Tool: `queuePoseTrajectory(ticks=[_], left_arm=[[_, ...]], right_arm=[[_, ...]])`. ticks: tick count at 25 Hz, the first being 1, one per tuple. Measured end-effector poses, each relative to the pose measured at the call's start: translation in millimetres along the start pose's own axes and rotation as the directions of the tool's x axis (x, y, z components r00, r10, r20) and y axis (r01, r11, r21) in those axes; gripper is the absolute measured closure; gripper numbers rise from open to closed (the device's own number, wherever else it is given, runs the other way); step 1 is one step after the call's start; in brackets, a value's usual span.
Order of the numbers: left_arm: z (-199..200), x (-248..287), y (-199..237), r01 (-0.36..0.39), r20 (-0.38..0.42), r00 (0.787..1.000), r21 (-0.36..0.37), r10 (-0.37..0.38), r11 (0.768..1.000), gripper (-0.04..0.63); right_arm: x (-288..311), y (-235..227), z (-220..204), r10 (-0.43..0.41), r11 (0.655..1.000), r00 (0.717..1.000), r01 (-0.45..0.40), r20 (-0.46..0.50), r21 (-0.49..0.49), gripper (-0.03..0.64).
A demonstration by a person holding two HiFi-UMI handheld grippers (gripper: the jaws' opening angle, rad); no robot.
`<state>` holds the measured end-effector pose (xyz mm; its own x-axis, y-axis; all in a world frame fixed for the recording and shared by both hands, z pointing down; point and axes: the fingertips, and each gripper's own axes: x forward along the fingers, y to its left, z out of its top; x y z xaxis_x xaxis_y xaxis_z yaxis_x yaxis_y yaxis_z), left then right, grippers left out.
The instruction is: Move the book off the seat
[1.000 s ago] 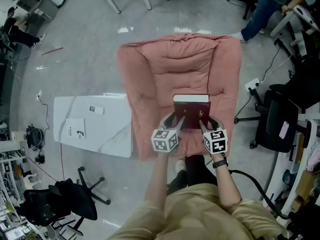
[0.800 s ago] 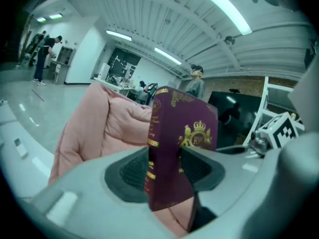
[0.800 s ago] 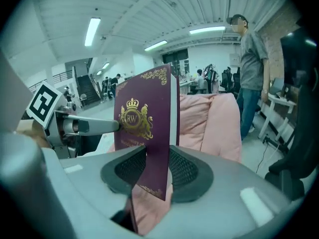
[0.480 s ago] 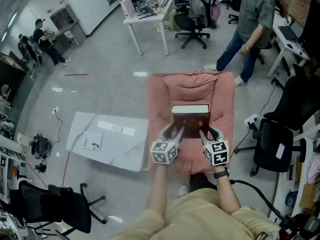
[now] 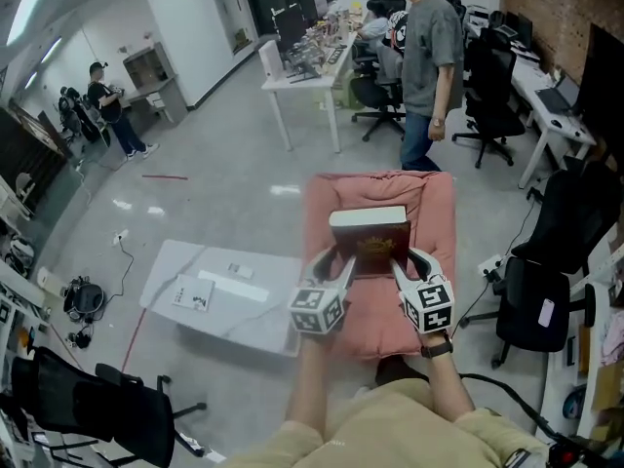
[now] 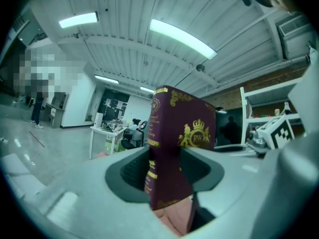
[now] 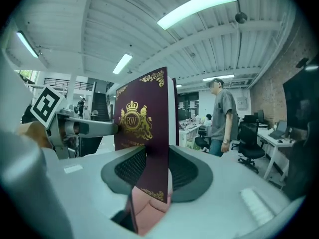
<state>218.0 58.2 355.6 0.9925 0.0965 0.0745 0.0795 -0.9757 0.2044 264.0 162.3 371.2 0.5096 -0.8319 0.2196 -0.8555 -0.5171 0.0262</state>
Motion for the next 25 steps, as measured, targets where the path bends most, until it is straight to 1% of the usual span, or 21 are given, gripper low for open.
queuePoseTrajectory(ticks=[3, 5, 8, 10, 13, 16, 20, 22, 25], left_arm=[[18.5, -16.1, -1.1, -0.036, 0.028, 0.999, 0.018, 0.036, 0.999, 0.416], [27.1, -21.8, 4.2, -0.069, 0.039, 0.997, 0.023, 0.068, 0.997, 0.419], [39.9, -28.5, 18.9, -0.137, 0.056, 0.989, 0.028, 0.135, 0.99, 0.419], [47.8, -32.7, 30.4, -0.204, 0.077, 0.977, 0.032, 0.201, 0.978, 0.422], [50.5, -37.3, 42.2, -0.31, 0.091, 0.947, 0.025, 0.307, 0.95, 0.425], [52.4, -42.8, 54.4, -0.408, 0.089, 0.91, 0.01, 0.406, 0.913, 0.425], [51.3, -57.1, 68.7, -0.527, 0.091, 0.846, 0.01, 0.525, 0.85, 0.431], [46.3, -73.0, 70.8, -0.589, 0.089, 0.805, 0.005, 0.586, 0.808, 0.442], [40.0, -113.0, 78.0, -0.684, 0.088, 0.725, -0.027, 0.683, 0.729, 0.445]], right_arm=[[-4.1, 10.4, 22.1, 0.038, 0.998, 0.999, -0.036, 0.037, -0.045, 0.472], [1.3, 15.7, 32.0, 0.074, 0.996, 0.996, -0.071, 0.048, -0.057, 0.472], [18.6, 24.0, 44.9, 0.137, 0.989, 0.989, -0.134, 0.051, -0.068, 0.472], [34.6, 29.7, 54.4, 0.191, 0.978, 0.98, -0.185, 0.057, -0.092, 0.472], [54.5, 35.1, 61.5, 0.282, 0.954, 0.958, -0.274, 0.056, -0.123, 0.471], [74.5, 42.4, 65.3, 0.394, 0.913, 0.918, -0.385, 0.045, -0.135, 0.472], [98.5, 59.6, 67.4, 0.506, 0.856, 0.862, -0.498, 0.03, -0.138, 0.471], [103.7, 74.4, 64.9, 0.566, 0.817, 0.824, -0.559, 0.014, -0.142, 0.469], [105.6, 115.0, 61.6, 0.668, 0.735, 0.745, -0.66, -0.008, -0.157, 0.469]])
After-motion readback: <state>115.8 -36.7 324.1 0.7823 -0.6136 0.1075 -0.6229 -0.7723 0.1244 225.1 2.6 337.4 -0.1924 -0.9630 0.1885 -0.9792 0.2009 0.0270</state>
